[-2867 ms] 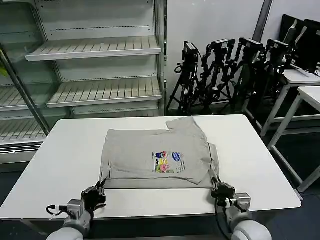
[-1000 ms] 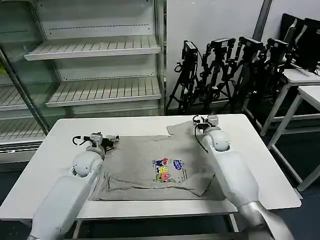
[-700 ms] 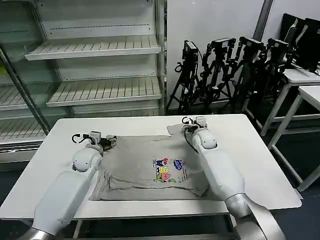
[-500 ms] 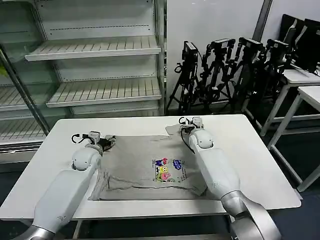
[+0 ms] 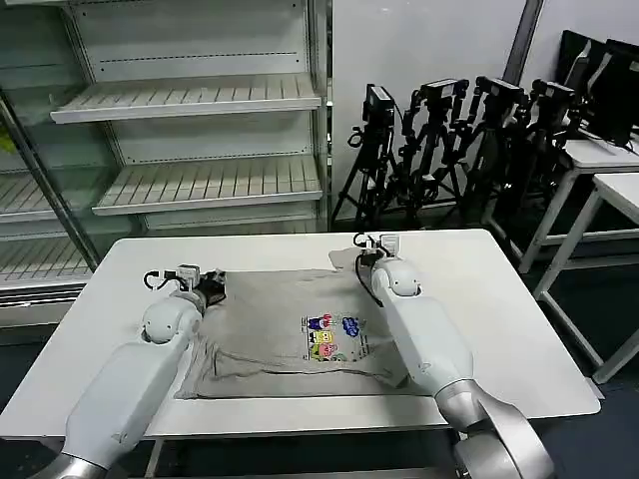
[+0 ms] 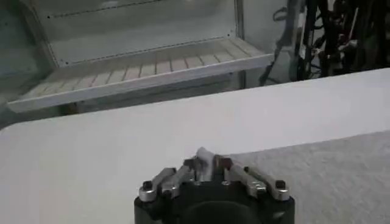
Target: Fold and organize the clothes.
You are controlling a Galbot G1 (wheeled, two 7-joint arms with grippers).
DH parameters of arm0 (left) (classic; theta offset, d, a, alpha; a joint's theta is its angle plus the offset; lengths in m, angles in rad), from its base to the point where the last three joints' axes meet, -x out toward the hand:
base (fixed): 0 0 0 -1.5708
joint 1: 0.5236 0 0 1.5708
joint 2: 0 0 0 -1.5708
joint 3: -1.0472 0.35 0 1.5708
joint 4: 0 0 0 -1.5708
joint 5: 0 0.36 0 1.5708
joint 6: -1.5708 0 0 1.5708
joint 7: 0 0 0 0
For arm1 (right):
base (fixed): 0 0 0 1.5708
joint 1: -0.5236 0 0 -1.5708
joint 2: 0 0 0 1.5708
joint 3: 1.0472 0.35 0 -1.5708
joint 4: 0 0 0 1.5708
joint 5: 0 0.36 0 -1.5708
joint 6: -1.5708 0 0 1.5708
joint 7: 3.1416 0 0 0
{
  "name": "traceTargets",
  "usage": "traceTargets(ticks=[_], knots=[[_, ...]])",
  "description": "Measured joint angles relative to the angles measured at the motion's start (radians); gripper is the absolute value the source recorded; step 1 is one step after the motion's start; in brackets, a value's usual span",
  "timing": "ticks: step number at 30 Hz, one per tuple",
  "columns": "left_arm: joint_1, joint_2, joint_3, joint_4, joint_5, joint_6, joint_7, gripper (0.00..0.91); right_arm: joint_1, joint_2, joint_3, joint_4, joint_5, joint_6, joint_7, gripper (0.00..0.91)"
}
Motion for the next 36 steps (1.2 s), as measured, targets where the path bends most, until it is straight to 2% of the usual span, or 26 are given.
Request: traceTargets(ticks=[10,17,36], knots=[[0.023,0.017,-0.028,-0.043,-0.057,-0.002,0.009,0.02,-0.045,-0.014,0.007,0.075,0.039,0.121,0.024,0.0],[0.057,0.05,-0.057,-0.122,-0.092,-0.005,0.013,0.02,-0.098,-0.055,0.005,0.212,0.048,0.185,0.025,0.0],[0.23,0.144,-0.15,-0.435,-0.104,-0.009,0.02,0.02,-0.418,-0.259,0.061,0.732,0.055,0.209,0.027,0.0]])
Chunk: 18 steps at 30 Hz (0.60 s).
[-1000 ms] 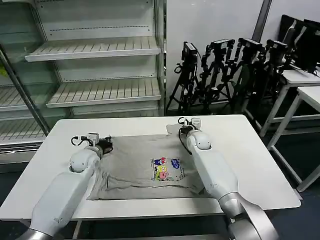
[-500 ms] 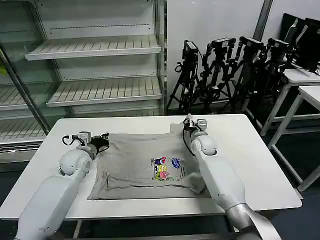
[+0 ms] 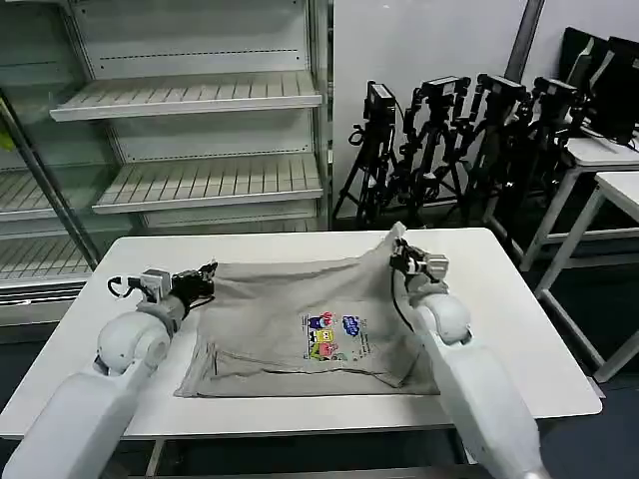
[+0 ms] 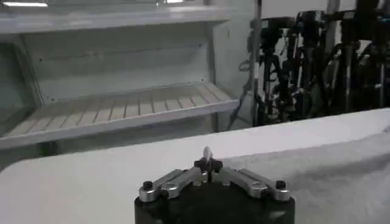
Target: Fold and organize the clothes.
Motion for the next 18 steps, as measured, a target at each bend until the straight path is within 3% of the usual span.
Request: traceTargets(ticks=[7,18], knots=[[0.099,0.032,-0.039,-0.099,0.028,-0.009,0.009,0.02,-0.167,-0.061,0.026,0.188,-0.023,0.011,0.005,0.0],[0.263,0.053,-0.098,-0.224,0.101,-0.042,0.01,0.02,-0.36,-0.078,0.058,0.359,-0.091,0.022,0.016,0.0]])
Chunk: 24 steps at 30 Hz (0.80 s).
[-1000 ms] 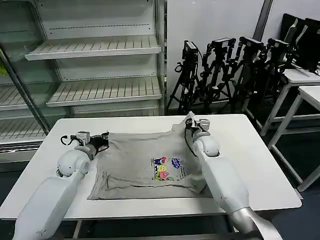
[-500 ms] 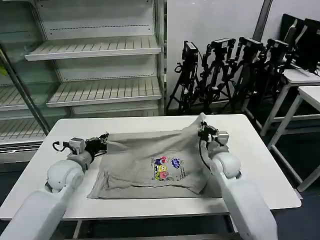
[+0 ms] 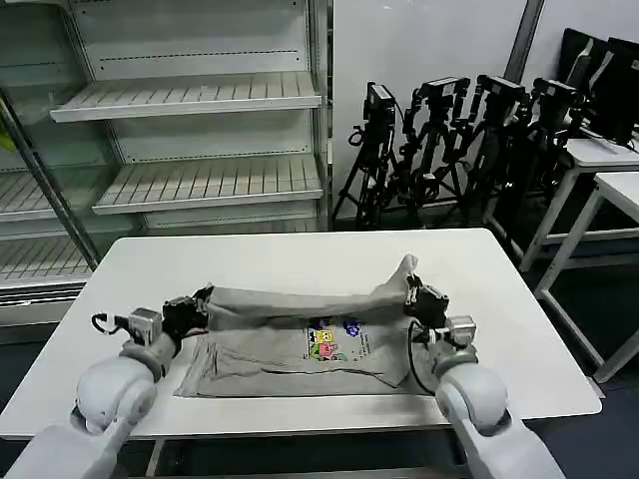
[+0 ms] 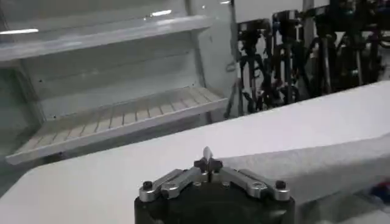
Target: Fold and organize the clothes.
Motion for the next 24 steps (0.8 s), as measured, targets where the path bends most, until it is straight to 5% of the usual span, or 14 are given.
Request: traceTargets(ticks=[12,13,14,15,16,17,24], knots=[[0.116,-0.014,0.0,-0.019,0.114,-0.013,0.002,0.02,-0.124,0.018,0.019,0.057,-0.029,-0.042,0.013,0.04],[0.119,-0.016,0.0,-0.017,0.119,-0.013,0.001,0.02,-0.129,0.021,0.021,0.059,-0.029,-0.048,0.014,0.796],[0.121,-0.018,0.0,-0.015,0.124,-0.013,0.0,0.091,-0.134,0.024,0.022,0.061,-0.029,-0.054,0.015,0.907],[0.123,-0.019,-0.001,-0.013,0.128,-0.012,-0.001,0.534,-0.137,0.027,0.022,0.062,-0.029,-0.061,0.017,0.907],[0.125,-0.021,-0.001,-0.012,0.132,-0.012,-0.001,0.826,-0.14,0.029,0.022,0.062,-0.029,-0.067,0.018,0.907],[0.129,-0.023,-0.002,-0.011,0.136,-0.011,-0.002,0.907,-0.143,0.03,0.022,0.063,-0.03,-0.072,0.019,0.907],[0.149,-0.041,-0.001,-0.01,0.164,0.0,0.002,0.907,-0.161,0.041,0.03,0.079,-0.033,-0.091,0.032,0.907]])
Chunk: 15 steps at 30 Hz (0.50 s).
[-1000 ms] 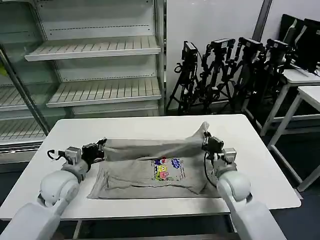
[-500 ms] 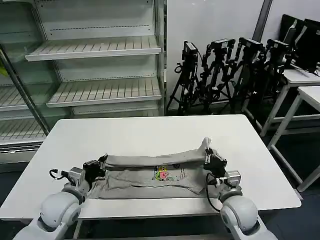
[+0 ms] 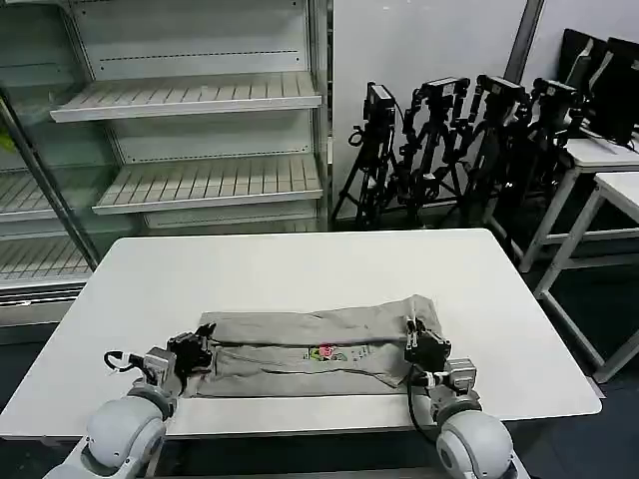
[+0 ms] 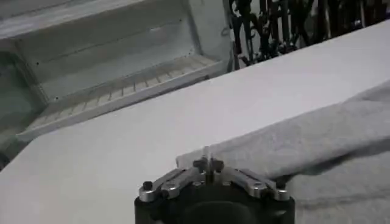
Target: Fold and organize the clothes.
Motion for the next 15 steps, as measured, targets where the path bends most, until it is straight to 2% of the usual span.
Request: traceTargets(ticks=[15], knots=[[0.066,-0.057,-0.066,-0.062,-0.03,-0.005,-0.06,0.907,-0.097,0.013,0.073,0.089,-0.004,0.024,0.019,0.907]])
